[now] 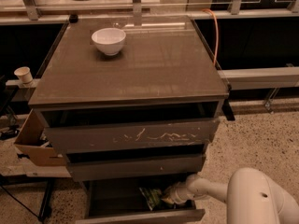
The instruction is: Pick green jalapeno chip bag from bottom drawer and place on counter
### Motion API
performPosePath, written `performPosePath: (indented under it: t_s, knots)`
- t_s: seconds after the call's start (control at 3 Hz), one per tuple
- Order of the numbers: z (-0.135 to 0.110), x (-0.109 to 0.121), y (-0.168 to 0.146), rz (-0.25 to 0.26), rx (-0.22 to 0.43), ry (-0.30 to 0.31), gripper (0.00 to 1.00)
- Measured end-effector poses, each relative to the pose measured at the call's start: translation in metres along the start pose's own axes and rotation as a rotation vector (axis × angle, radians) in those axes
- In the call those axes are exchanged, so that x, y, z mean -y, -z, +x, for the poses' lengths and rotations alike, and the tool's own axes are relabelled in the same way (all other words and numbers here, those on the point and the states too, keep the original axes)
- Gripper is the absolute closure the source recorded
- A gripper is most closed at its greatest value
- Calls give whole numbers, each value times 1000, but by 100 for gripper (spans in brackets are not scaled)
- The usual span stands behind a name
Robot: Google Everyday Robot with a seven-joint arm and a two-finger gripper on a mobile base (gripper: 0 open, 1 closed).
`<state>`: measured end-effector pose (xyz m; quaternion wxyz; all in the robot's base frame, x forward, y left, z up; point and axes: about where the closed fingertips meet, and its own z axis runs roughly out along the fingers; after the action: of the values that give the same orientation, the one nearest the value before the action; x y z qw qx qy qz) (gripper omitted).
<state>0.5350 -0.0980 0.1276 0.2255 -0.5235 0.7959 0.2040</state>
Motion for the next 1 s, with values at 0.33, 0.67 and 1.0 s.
performPosePath:
  t_s: [0.33,0.67,1.0]
  knots:
    - [-9,-4,16,19,15,20,100]
    - [-19,-9,41,44,30,42,100]
    - [-31,-15,71,66,50,70,100]
